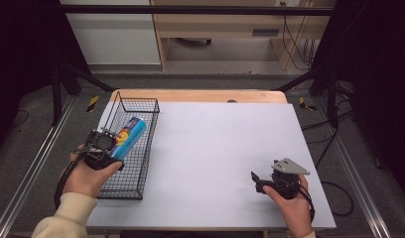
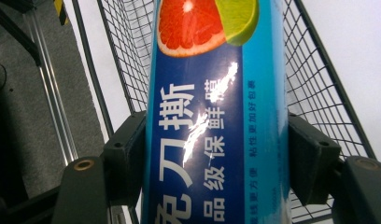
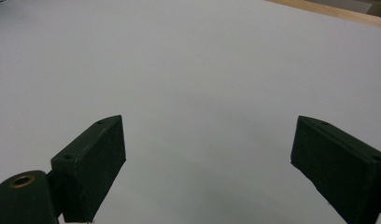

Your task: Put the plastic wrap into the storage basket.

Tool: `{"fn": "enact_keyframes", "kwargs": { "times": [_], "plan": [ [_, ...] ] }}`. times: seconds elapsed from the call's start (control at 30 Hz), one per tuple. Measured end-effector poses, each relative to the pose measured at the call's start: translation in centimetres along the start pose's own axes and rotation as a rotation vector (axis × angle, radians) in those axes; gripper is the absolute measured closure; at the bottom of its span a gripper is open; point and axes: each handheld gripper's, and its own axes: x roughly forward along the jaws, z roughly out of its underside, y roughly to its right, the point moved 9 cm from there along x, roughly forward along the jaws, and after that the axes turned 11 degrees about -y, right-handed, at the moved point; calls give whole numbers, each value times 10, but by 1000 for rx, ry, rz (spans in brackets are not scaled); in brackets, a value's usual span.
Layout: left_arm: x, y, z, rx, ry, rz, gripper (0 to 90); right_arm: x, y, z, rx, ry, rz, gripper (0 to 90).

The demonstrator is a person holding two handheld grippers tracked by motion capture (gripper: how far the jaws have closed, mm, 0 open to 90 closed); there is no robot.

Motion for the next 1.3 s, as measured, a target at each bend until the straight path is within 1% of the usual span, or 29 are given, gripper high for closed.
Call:
{"fn": "enact_keyframes", "kwargs": {
  "times": [0.13, 0.3, 0.53, 0.87, 1.07, 1.1, 1.3],
  "plan": [
    [4, 0, -2, -2, -17, -6, 319, -1, 0, 0, 1, 2, -1, 104],
    [9, 0, -3, -11, -27, -1, 319, -1, 0, 0, 3, 4, -3, 104],
    [14, 3, -4, -2, -48, -5, 319, 0, -1, 0, -1, -1, -6, 104],
    [20, 3, -7, -10, -61, -8, 319, 0, -1, 0, 0, -1, -10, 104],
    [23, 2, -6, -11, -74, -7, 319, 0, -2, 0, -2, -2, -13, 104],
    [24, 2, -6, -13, -74, 1, 319, 0, -2, 0, -3, -2, -12, 104],
    [27, 0, -3, -19, -90, 6, 319, 0, -2, 0, -2, -2, -13, 104]
  ]
}}
